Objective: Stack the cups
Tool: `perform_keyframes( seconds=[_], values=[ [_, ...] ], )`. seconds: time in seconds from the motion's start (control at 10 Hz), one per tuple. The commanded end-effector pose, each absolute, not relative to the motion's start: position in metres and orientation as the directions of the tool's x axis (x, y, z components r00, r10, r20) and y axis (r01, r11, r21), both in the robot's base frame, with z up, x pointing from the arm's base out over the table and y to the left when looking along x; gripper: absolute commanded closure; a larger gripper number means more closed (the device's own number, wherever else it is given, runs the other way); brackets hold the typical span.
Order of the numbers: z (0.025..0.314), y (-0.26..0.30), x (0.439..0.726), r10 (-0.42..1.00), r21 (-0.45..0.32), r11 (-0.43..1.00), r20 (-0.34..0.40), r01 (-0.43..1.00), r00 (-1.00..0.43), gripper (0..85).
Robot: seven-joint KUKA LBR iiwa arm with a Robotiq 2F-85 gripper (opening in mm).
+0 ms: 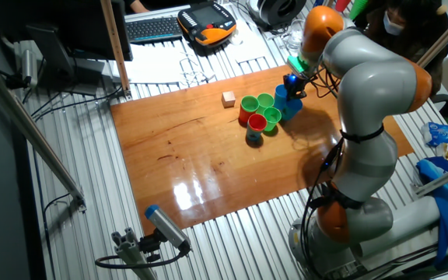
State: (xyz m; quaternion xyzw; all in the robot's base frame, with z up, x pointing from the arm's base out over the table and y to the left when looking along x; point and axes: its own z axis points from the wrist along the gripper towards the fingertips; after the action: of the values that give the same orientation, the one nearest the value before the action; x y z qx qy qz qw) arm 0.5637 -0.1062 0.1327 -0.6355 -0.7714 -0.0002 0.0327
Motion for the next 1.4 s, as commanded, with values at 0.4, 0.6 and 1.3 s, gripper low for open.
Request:
perform_keyframes(
  seconds=[0.4,0.6,1.3],
  values=[
    [0.133,-0.106,0.564,0.989,0.040,0.140,-0.058,0.989,-0.138,85.0],
    [0.133,-0.106,0.564,0.989,0.014,0.146,-0.013,0.989,-0.146,85.0],
    [0.215,-0.104,0.554,0.979,-0.064,0.175,0.115,0.983,-0.167,85.0]
  ],
)
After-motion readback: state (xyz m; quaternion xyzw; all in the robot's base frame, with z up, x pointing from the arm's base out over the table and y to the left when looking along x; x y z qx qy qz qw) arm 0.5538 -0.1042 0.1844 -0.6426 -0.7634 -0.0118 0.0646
